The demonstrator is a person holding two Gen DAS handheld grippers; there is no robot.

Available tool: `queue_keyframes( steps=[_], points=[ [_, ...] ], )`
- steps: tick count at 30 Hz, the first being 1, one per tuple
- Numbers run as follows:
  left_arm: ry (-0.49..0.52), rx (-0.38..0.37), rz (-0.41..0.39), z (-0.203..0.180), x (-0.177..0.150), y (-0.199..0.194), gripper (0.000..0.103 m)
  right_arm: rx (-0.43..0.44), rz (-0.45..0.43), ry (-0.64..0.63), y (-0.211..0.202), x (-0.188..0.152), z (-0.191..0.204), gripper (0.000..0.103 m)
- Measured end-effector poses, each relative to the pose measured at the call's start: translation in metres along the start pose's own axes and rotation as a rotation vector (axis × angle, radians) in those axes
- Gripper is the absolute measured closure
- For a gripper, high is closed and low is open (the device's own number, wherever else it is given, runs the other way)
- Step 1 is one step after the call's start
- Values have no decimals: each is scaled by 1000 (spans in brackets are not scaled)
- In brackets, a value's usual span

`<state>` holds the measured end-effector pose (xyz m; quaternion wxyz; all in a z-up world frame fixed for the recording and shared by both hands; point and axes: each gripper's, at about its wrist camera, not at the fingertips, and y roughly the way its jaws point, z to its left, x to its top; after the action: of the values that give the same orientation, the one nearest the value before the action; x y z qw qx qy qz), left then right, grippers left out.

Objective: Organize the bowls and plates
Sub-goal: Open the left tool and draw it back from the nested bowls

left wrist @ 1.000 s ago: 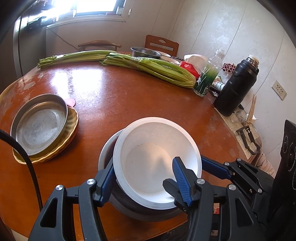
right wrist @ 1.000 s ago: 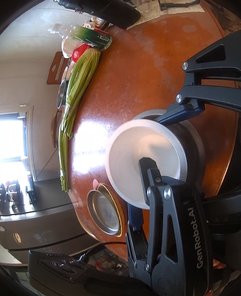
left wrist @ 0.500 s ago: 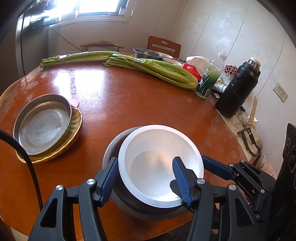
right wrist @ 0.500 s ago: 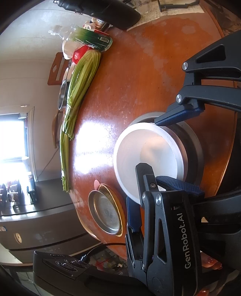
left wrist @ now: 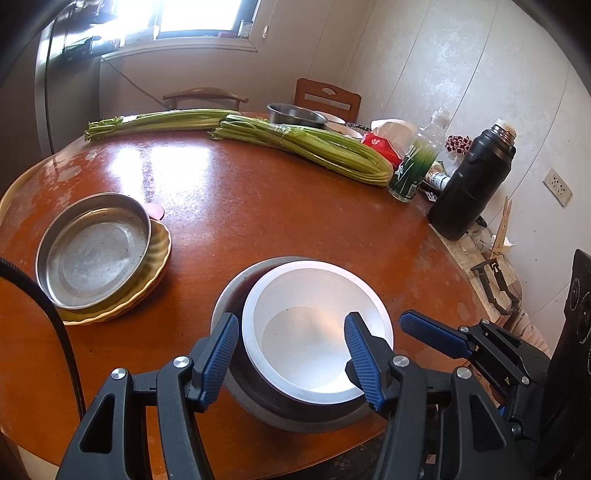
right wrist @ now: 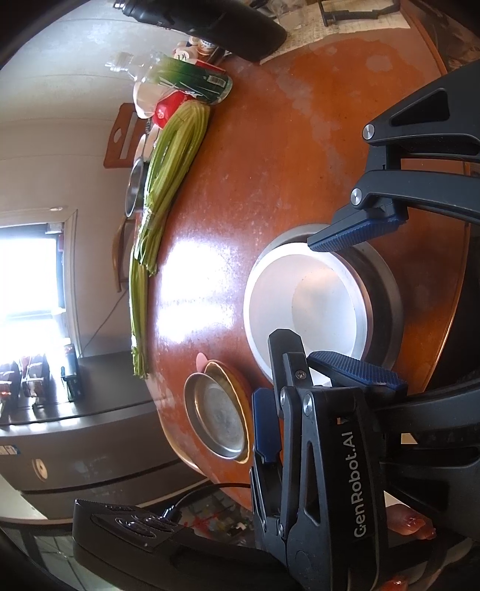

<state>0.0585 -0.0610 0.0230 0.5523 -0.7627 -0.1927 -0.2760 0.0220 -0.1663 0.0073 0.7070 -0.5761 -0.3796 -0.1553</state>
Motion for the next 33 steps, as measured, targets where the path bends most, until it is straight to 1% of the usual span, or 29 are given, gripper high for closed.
queue_keyframes(
  steps=[8, 18, 24, 25, 26, 27, 33],
  points=[
    [6, 11, -34, -2, 0, -12, 43, -14, -20, 3, -6, 2, -1, 45],
    [3, 29, -54, 1, -1, -22, 43, -36, -36, 26, -10, 5, -9, 43],
    [-11, 43, -59, 8, 0, -24, 39, -50, -46, 51, -13, 9, -13, 42],
    [-14, 45, -60, 10, 0, -24, 38, -49, -51, 56, -14, 9, -14, 41],
    [-18, 47, -63, 12, 1, -26, 38, -48, -55, 60, -15, 10, -15, 33],
    [-22, 49, -66, 13, 1, -26, 38, -49, -60, 66, -17, 11, -16, 30],
    [-74, 43, -82, 29, 4, -32, 37, -51, -77, 106, -20, 15, -23, 30]
  ],
)
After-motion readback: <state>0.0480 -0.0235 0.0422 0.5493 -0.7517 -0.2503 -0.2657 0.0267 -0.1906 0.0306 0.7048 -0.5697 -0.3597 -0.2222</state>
